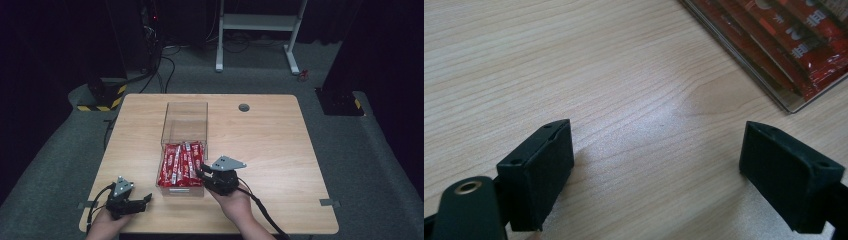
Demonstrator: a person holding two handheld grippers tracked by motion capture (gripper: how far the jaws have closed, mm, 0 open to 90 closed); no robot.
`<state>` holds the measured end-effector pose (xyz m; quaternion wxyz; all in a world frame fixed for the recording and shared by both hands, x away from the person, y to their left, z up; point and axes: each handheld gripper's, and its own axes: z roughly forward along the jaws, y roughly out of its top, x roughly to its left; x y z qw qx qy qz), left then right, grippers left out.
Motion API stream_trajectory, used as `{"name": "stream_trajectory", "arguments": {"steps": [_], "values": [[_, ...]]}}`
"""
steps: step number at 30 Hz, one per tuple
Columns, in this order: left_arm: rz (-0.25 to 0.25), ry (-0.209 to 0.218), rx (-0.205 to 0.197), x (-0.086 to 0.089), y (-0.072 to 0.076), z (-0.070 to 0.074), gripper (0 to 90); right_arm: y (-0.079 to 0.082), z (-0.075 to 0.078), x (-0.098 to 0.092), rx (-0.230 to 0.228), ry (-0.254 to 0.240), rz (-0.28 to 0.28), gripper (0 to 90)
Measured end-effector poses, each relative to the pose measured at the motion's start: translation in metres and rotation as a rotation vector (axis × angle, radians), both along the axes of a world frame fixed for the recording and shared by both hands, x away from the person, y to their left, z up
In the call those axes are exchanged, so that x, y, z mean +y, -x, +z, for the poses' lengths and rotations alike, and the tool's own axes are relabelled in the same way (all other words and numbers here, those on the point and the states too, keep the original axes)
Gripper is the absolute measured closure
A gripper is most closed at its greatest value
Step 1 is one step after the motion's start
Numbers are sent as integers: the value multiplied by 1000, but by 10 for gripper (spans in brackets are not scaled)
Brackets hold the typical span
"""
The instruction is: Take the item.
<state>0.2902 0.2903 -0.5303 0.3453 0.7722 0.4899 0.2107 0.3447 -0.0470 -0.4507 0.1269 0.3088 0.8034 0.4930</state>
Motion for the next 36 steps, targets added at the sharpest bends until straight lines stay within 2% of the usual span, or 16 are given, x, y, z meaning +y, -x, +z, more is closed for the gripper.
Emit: {"name": "stream_trajectory", "arguments": {"steps": [5, 8, 21, 24, 36], "values": [[0, -1, 1, 0, 0, 0, 146, 4, 0, 3, -30, 18, -11, 875], [-1, -2, 1, 0, 0, 0, 145, 4, 0, 3, -32, 17, -11, 893], [-1, -2, 1, 0, 0, 0, 145, 8, 4, -4, -35, -1, 4, 898], [-1, -2, 1, 0, 0, 0, 146, 8, 3, -7, -20, -17, 12, 898], [-1, 0, 2, 1, 0, 0, 145, 13, 5, -10, -29, -21, 19, 897]]}}
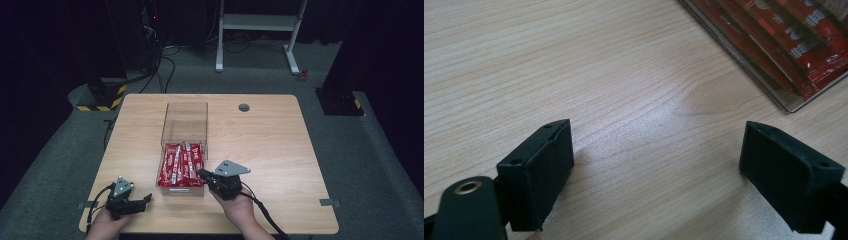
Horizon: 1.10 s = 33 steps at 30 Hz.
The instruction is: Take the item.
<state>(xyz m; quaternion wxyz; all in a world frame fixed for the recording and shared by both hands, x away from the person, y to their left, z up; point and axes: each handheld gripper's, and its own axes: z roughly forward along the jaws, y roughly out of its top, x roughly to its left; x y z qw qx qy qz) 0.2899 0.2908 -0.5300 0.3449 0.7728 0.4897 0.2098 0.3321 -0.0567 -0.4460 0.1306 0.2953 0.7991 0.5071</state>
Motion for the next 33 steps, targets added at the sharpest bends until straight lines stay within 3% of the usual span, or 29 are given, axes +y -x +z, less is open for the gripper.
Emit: {"name": "stream_trajectory", "arguments": {"steps": [33], "values": [[1, -1, -1, 0, 0, 0, 145, 4, 6, -7, -24, -35, -6, 897]]}}
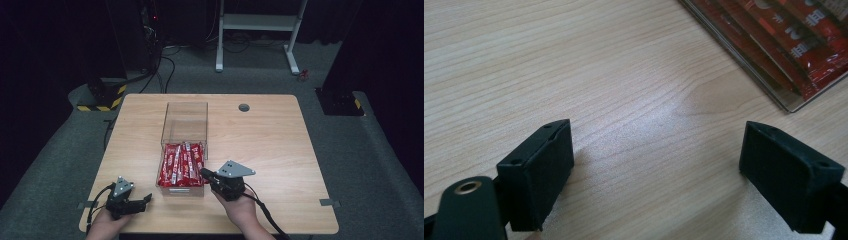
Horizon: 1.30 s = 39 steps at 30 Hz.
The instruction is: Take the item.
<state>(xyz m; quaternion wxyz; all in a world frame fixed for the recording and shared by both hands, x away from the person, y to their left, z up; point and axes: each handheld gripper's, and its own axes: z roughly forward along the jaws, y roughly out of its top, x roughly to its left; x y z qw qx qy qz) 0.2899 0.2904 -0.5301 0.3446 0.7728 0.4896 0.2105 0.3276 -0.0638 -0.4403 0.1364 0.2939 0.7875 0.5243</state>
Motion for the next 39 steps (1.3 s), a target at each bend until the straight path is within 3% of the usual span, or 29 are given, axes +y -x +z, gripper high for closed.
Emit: {"name": "stream_trajectory", "arguments": {"steps": [19, 39], "values": [[0, 1, 0, 0, 0, 0, 145, 1, 6, -4, -32, -27, 0, 897], [0, 0, 0, 0, 0, 0, 145, -4, 14, -19, -55, -46, -48, 897]]}}
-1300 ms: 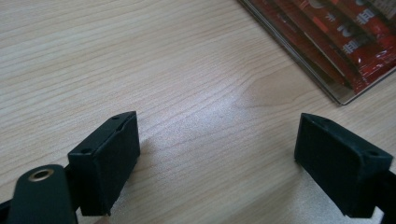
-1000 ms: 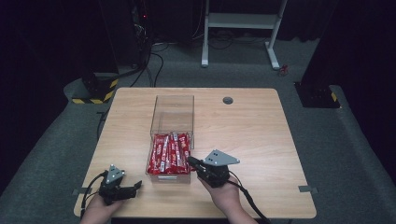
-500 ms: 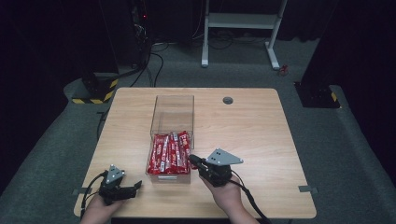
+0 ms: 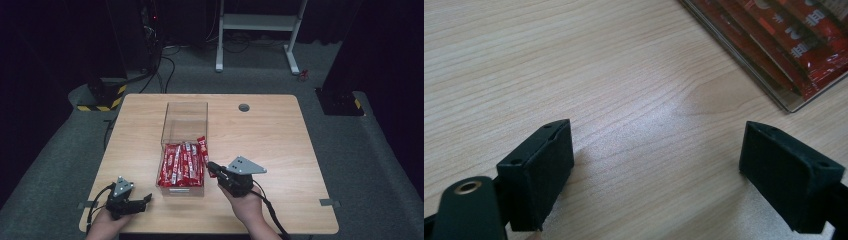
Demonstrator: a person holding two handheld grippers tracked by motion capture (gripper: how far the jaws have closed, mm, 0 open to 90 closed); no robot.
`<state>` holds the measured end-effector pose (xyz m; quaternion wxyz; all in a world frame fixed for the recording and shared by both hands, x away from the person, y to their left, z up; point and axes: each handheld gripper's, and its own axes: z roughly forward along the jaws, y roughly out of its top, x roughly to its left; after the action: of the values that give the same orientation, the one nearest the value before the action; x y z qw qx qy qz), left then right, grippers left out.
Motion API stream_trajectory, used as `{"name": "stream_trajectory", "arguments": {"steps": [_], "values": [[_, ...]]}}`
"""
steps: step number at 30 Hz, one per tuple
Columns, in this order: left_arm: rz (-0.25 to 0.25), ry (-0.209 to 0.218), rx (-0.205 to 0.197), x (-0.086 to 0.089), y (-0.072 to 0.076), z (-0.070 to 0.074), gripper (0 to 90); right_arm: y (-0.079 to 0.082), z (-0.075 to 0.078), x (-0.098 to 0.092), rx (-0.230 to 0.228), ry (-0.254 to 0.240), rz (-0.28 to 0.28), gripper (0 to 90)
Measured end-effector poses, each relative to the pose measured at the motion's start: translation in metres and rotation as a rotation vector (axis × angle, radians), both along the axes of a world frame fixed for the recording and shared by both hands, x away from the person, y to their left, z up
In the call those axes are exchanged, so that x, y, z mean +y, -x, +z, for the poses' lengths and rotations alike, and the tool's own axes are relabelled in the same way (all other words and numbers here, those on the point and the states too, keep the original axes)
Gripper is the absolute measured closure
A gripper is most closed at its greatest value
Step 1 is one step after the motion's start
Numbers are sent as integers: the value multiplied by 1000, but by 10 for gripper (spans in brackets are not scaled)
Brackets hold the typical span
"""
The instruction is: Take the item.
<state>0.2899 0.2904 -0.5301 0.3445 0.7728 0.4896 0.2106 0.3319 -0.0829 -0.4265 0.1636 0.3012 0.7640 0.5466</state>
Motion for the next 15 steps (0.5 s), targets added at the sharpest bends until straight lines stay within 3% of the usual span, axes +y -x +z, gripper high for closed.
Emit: {"name": "stream_trajectory", "arguments": {"steps": [15], "values": [[0, 1, 0, 0, 0, 0, 145, -7, 0, -13, -14, 13, -58, 897]]}}
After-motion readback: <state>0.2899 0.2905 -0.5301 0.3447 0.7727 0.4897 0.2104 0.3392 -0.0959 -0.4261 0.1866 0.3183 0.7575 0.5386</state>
